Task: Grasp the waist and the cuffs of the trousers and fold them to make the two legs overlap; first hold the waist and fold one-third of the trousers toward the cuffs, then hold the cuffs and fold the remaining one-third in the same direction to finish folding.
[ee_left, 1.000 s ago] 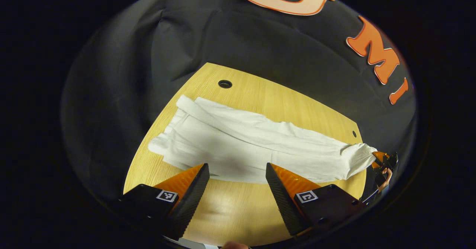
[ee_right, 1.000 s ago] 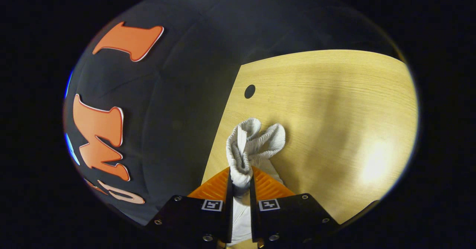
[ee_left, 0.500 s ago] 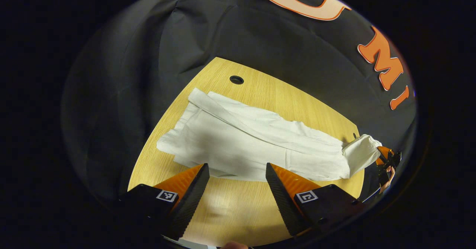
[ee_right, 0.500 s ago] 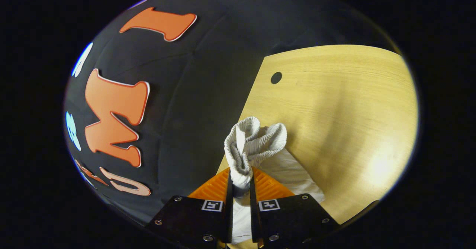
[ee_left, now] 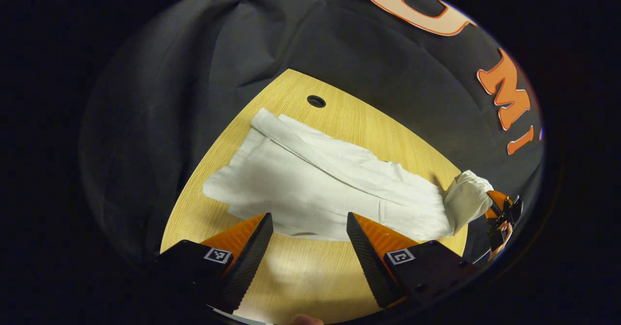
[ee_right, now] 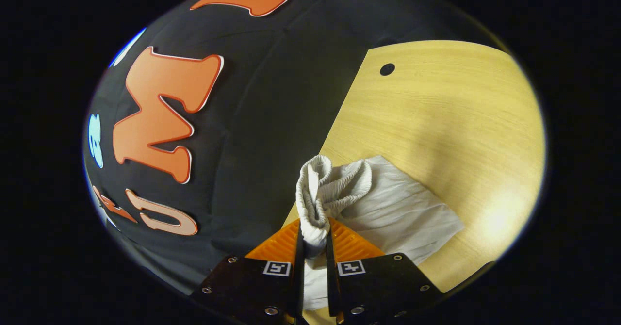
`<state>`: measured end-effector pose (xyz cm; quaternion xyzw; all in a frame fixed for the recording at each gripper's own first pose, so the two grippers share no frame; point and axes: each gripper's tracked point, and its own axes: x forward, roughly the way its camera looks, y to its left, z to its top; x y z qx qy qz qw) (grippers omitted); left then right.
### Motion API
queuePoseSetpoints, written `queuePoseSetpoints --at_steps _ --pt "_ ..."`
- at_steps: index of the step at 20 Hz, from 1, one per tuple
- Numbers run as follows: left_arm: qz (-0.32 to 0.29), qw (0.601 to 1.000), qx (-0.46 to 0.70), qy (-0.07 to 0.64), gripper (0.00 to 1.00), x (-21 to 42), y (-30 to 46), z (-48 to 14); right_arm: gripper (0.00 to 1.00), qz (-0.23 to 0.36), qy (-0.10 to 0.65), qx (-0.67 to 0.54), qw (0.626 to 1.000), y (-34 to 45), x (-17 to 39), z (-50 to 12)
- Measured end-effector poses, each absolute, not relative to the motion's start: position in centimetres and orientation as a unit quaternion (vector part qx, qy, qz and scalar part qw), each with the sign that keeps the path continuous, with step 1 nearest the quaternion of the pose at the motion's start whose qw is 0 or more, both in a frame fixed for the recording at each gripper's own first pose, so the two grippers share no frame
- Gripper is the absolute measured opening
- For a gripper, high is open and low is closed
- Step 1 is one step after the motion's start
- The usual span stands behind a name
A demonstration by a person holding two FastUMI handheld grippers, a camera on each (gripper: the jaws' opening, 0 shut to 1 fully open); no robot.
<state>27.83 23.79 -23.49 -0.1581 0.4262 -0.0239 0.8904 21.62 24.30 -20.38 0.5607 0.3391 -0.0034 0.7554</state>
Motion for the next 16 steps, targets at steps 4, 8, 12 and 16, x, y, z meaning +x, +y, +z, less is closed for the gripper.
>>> queuePoseSetpoints --at_steps 4,8,12,16 --pt "-0.010 0.888 -0.179 0.423 1.00 27.3 24.3 -23.4 0.21 0.021 0.352 0.553 0.755 28.4 21.9 -19.8" --pt "0.007 0.881 -0.214 0.423 1.00 27.3 24.6 -23.1 0.21 0.040 0.388 0.534 0.750 33.5 21.8 -21.0" --pt "0.012 0.873 -0.238 0.425 1.00 27.4 24.3 -23.0 0.19 0.055 0.422 0.514 0.745 37.2 21.4 -22.8" --pt "0.013 0.867 -0.261 0.425 1.00 27.6 24.0 -23.1 0.48 0.074 0.432 0.507 0.742 38.2 20.7 -23.0"
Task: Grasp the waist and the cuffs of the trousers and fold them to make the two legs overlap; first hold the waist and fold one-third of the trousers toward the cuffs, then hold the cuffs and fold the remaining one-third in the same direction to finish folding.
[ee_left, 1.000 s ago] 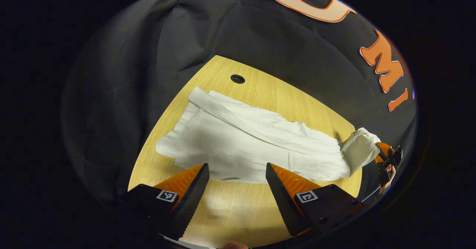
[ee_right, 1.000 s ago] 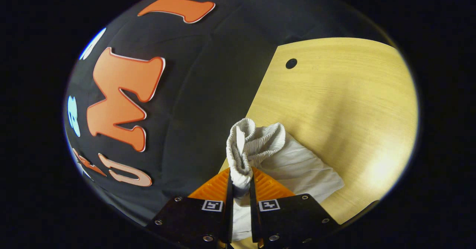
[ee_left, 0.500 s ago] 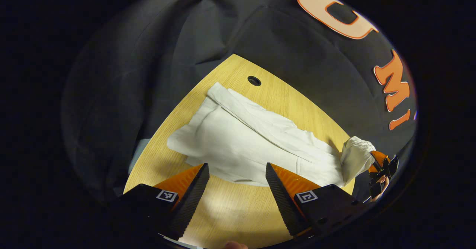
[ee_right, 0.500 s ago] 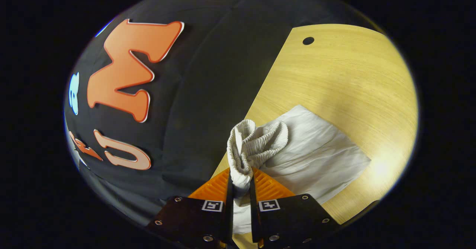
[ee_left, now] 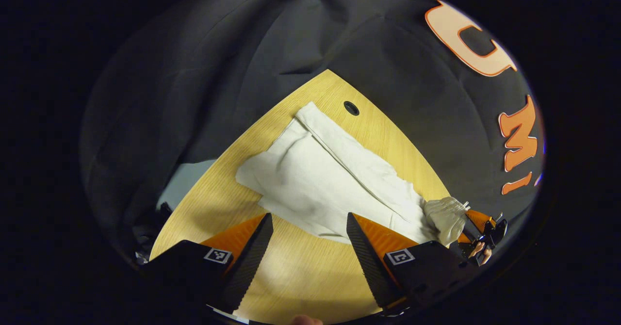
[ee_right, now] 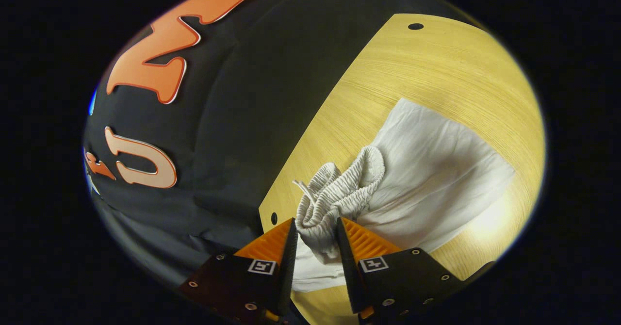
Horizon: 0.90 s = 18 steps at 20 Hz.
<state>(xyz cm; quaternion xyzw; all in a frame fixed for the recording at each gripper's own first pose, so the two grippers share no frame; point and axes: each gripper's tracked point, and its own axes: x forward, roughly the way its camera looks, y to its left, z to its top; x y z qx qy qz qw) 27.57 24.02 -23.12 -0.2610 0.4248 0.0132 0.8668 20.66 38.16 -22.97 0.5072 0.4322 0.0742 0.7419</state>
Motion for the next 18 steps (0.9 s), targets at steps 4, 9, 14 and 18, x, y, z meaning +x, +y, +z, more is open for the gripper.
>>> queuePoseSetpoints --at_steps 4,9,14,18 --pt "0.014 0.852 -0.304 0.427 1.00 27.5 23.7 -23.1 0.67 0.094 0.422 0.513 0.742 38.4 20.6 -21.8" --pt "0.024 0.826 -0.368 0.426 1.00 27.2 23.7 -23.5 0.72 0.093 0.411 0.502 0.755 37.4 20.4 -20.6" --pt "0.036 0.808 -0.402 0.429 0.99 27.3 23.7 -23.5 0.67 0.086 0.389 0.485 0.779 35.5 20.2 -19.6" --pt "0.027 0.823 -0.387 0.414 0.95 28.8 23.3 -24.0 0.78 0.082 0.378 0.476 0.790 34.1 19.8 -18.9"
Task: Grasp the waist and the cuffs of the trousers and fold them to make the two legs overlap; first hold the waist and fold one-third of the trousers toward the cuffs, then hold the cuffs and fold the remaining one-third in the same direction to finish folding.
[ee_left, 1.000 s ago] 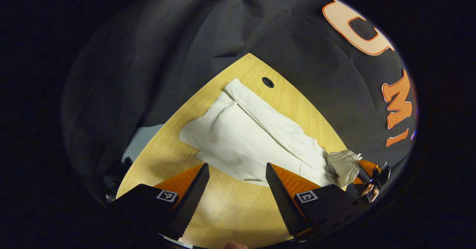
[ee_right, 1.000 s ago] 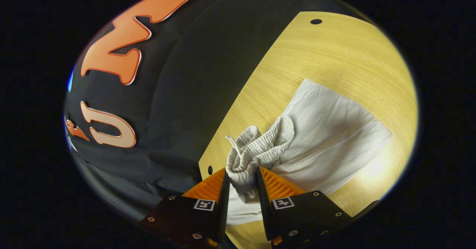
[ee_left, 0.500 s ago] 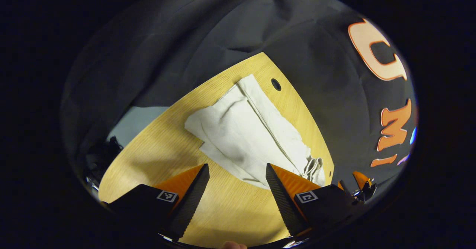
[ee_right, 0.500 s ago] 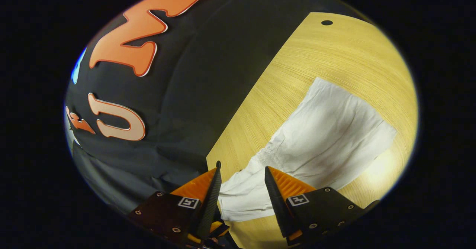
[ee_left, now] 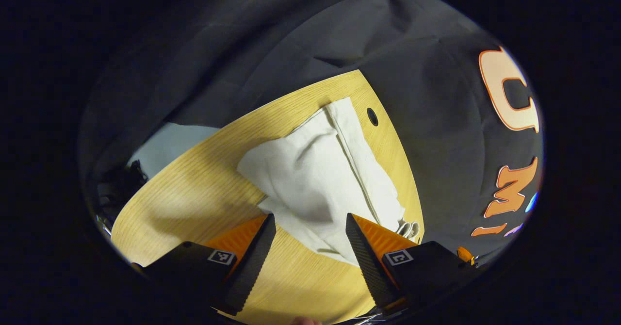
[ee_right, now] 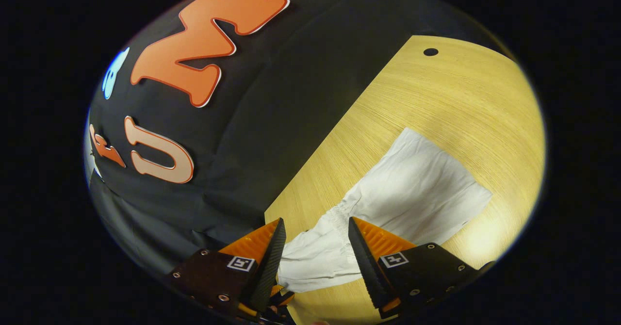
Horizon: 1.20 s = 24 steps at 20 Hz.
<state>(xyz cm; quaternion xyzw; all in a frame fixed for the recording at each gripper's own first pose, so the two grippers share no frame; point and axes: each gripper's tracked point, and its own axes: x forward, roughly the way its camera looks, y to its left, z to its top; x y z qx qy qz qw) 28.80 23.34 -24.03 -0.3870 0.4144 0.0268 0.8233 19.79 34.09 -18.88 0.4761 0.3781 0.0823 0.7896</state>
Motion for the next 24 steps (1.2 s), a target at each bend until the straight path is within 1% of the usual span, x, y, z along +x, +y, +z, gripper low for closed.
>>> queuePoseSetpoints --at_steps 1,2,5,6,7,9,11,13,14,17,18,23,24 --pt "0.023 0.828 -0.380 0.412 0.95 29.0 23.3 -24.1 0.79 0.079 0.378 0.474 0.792 33.7 19.6 -19.0" --pt "0.020 0.833 -0.373 0.408 0.94 29.3 23.4 -24.2 0.79 0.078 0.375 0.475 0.792 33.5 19.5 -18.8" --pt "0.020 0.846 -0.355 0.396 0.86 30.4 23.3 -24.6 0.78 0.071 0.374 0.477 0.792 32.4 18.7 -18.7" --pt "0.026 0.849 -0.348 0.396 0.80 30.5 23.5 -24.9 0.79 0.068 0.374 0.476 0.793 32.0 18.4 -18.8" --pt "0.034 0.851 -0.341 0.398 0.72 30.7 23.7 -25.5 0.79 0.067 0.376 0.476 0.793 31.6 18.1 -18.9" --pt "0.041 0.851 -0.344 0.395 0.42 30.4 23.8 -25.2 0.79 0.062 0.379 0.471 0.794 30.6 17.7 -19.1" --pt "0.041 0.858 -0.345 0.378 0.11 31.1 23.6 -24.7 0.79 0.051 0.375 0.454 0.806 28.9 17.7 -19.4" --pt "0.041 0.874 -0.333 0.352 0.12 31.8 23.7 -24.2 0.79 0.047 0.372 0.439 0.816 27.6 18.0 -19.5" --pt "0.038 0.880 -0.323 0.347 0.07 32.0 23.4 -23.9 0.79 0.048 0.371 0.432 0.821 27.2 18.1 -19.5" --pt "0.025 0.901 -0.291 0.321 0.07 32.0 23.0 -22.0 0.80 0.055 0.370 0.410 0.832 26.2 18.2 -19.6" --pt "0.023 0.908 -0.280 0.311 0.07 32.1 23.0 -21.5 0.84 0.058 0.370 0.406 0.834 25.9 18.3 -19.6" --pt "0.011 0.927 -0.245 0.283 0.07 32.2 21.7 -19.2 0.91 0.069 0.372 0.379 0.844 24.4 18.5 -19.8" --pt "0.008 0.930 -0.244 0.276 0.07 32.3 21.3 -18.5 0.94 0.069 0.372 0.372 0.848 23.9 18.5 -19.9"
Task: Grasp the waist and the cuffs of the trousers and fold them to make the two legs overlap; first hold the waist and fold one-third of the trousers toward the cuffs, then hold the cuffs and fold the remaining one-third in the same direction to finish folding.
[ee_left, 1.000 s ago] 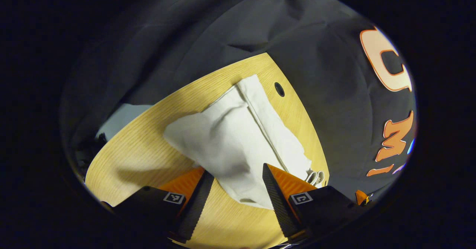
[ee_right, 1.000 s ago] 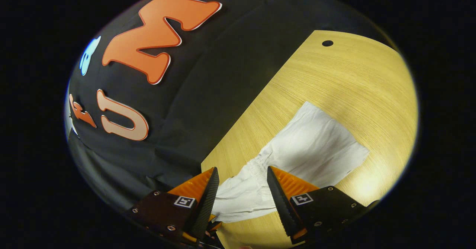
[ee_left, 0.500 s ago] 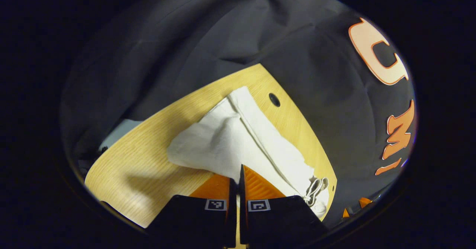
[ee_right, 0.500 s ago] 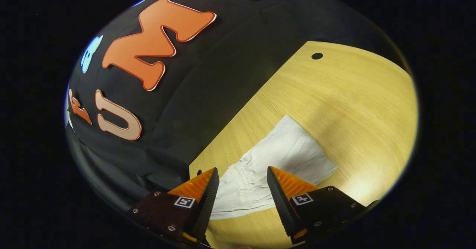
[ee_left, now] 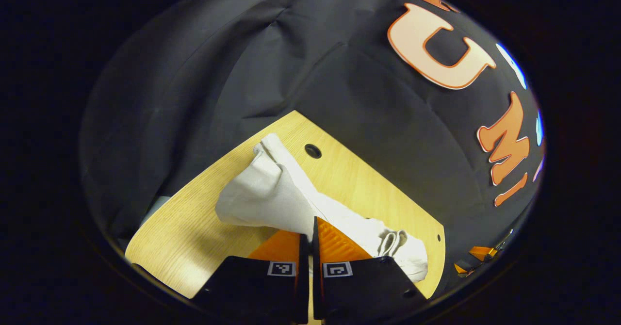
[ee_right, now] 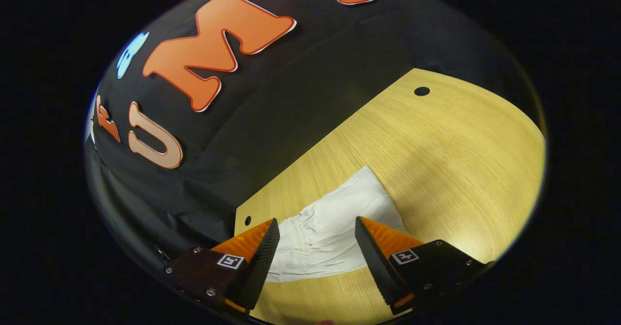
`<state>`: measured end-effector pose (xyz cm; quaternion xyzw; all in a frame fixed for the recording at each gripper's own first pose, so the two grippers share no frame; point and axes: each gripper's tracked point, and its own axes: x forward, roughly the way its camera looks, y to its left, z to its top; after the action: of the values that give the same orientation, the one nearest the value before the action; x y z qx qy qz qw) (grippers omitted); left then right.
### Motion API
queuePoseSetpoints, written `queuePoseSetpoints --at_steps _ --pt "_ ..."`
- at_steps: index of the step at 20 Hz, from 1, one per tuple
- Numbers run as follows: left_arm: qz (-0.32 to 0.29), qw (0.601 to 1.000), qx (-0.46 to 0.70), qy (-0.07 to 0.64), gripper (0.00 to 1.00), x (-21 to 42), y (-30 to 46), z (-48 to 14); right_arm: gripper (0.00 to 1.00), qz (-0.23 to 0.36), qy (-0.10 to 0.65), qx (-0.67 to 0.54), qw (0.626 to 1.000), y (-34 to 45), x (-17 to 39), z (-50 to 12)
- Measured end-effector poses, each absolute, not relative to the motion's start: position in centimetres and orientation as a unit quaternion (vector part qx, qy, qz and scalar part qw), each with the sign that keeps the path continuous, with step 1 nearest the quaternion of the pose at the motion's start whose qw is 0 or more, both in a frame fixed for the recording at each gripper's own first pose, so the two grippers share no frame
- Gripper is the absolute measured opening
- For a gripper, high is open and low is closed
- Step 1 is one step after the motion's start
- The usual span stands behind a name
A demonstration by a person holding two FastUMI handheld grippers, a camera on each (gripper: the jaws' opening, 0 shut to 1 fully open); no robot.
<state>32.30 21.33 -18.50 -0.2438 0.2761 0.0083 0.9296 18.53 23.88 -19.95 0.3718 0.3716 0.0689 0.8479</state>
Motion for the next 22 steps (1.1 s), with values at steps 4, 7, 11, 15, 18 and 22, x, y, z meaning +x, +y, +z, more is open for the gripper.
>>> queuePoseSetpoints --at_steps 4,7,11,15,18,22 --pt "-0.006 0.940 -0.230 0.253 0.07 32.5 20.1 -15.9 0.97 0.071 0.364 0.355 0.858 22.4 19.1 -19.7" --pt "-0.015 0.947 -0.218 0.237 0.07 32.6 19.0 -14.0 0.97 0.081 0.362 0.336 0.866 21.3 19.1 -19.9" --pt "-0.025 0.954 -0.196 0.225 0.07 32.5 17.0 -11.7 0.98 0.094 0.359 0.299 0.879 19.4 19.0 -19.9" --pt "-0.034 0.959 -0.179 0.215 0.07 32.6 14.6 -10.0 0.98 0.097 0.356 0.269 0.889 17.5 19.2 -20.2" --pt "-0.048 0.961 -0.162 0.217 0.07 33.0 11.9 -9.4 0.98 0.103 0.363 0.268 0.887 16.5 19.1 -20.7" --pt "-0.063 0.965 -0.139 0.212 0.07 33.7 7.7 -8.4 0.98 0.102 0.359 0.273 0.887 14.9 19.4 -21.0"
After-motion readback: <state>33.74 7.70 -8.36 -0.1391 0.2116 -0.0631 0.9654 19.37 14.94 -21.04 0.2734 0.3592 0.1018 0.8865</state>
